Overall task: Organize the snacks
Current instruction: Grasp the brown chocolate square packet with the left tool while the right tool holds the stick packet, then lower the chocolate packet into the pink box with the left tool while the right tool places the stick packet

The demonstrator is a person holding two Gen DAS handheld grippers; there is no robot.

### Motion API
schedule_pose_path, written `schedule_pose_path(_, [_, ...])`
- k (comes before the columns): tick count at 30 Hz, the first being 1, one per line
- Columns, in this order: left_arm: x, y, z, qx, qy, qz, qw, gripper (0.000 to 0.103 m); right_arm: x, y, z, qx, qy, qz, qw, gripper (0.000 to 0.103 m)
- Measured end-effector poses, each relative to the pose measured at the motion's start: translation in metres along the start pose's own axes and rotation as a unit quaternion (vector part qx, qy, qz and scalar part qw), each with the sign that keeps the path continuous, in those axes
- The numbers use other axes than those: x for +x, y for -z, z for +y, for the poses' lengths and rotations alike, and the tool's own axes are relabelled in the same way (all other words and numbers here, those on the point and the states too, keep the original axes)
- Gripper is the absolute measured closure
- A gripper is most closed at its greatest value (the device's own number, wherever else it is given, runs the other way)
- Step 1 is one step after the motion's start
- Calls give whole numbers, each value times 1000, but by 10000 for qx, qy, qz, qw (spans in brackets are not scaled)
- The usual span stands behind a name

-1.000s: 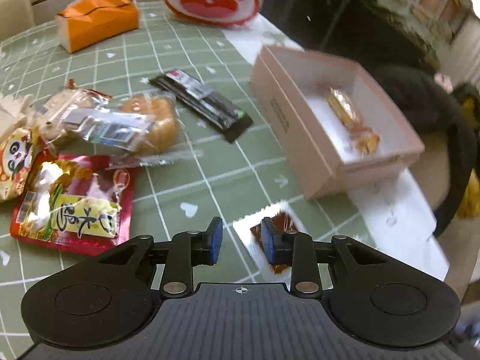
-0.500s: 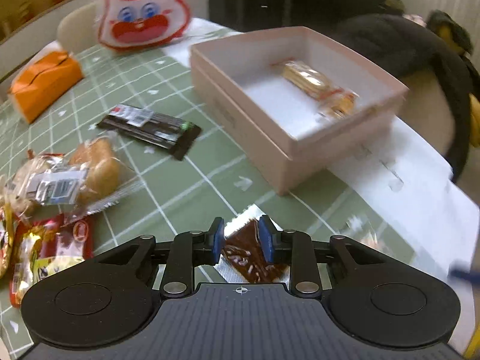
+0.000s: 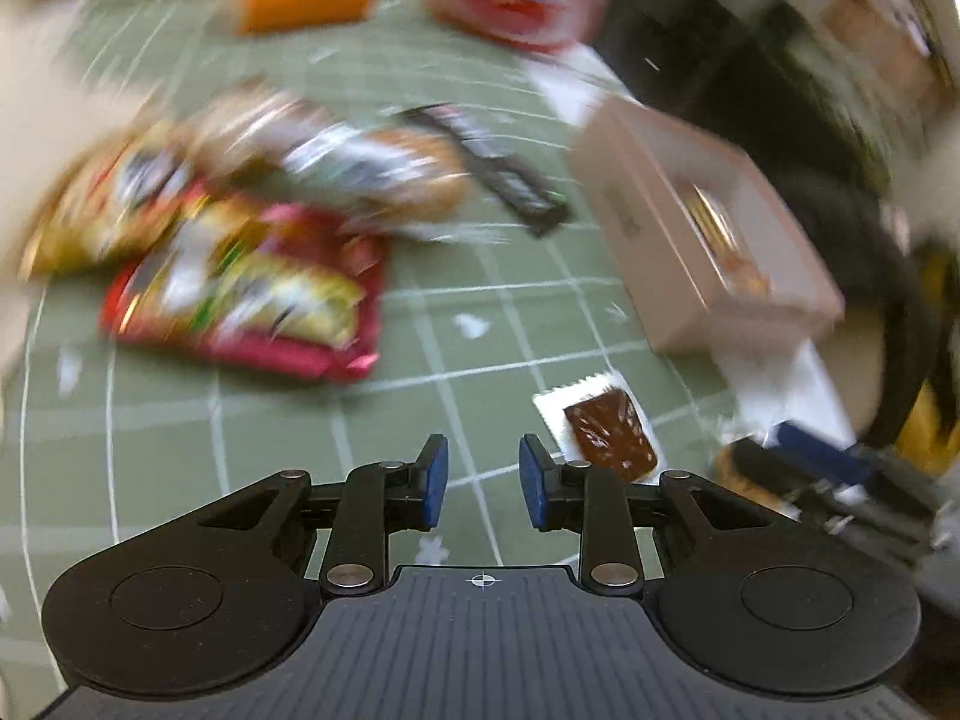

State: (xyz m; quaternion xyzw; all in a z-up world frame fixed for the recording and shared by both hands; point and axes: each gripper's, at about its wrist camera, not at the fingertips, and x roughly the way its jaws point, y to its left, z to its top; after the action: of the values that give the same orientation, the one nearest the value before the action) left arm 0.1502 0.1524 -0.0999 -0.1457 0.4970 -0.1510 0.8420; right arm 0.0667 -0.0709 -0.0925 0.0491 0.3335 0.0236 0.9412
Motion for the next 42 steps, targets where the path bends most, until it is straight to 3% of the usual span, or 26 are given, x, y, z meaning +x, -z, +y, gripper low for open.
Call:
schedule_pose_path(3, [-8,1,19,-492,80,-82,9987,73,23,-13,19,-309,-597,147,9976,60])
schedule_pose_path(6, [-14,-1,21,-393,12,-153,9991,73,42,-15,27,-372,-498,180,9979,54])
schedule_pose_path(8, [-16,-3,20,-305,6,-211,9993,73,57,-13,26,-133,-575,451,9972,54])
schedule_pose_path(9, [-18,-3,19,-272,23,-240,9993,73,64,-10,23,115,-923,767,9927,50])
schedule_pose_path(12, [-19,-4,11,-106,89,-281,9995,73,49,-1,21,224,-1610,851,9830,49])
schedule_pose_path(13, [-17,-4,6,-9,102,-269,9996,73,43,2,20,200,-1609,804,9835,49])
schedule_pose_path(16, [-10,-4,-22,610,98,-229,9978,73,13,11,17,-116,-955,454,9943,46])
schedule_pose_path(20, [10,9,-72,1612,-87,-28,9869,73,-10,25,-6,-96,47,222,9997,35])
schedule_pose_path(23, [33,26,-103,2392,-612,183,9689,71,-9,34,-30,293,309,421,9982,34])
schedule_pose_path(25, [40,36,-116,2801,-945,122,9552,69,-11,41,-39,455,462,446,9969,34])
schedule_pose_path(28, [45,43,-126,3020,-1054,170,9473,60,-13,45,-48,676,515,367,9957,34])
schedule_pose_path(30, [47,44,-128,2998,-957,227,9489,44,-13,46,-52,787,541,324,9949,33])
schedule_pose_path(32, [47,39,-125,2810,-761,263,9563,39,-15,48,-54,849,538,311,9944,32])
schedule_pose_path(34, [45,34,-119,2601,-668,230,9630,42,-15,51,-55,914,512,295,9941,30])
schedule_pose_path(36, [42,29,-112,2399,-809,96,9674,51,-14,54,-54,959,488,279,9938,29])
schedule_pose_path(39, [43,22,-98,2105,-1046,83,9719,47,-13,60,-51,989,439,331,9936,26])
schedule_pose_path(42, [43,18,-90,1984,-917,123,9757,47,-10,64,-45,879,500,358,9942,23])
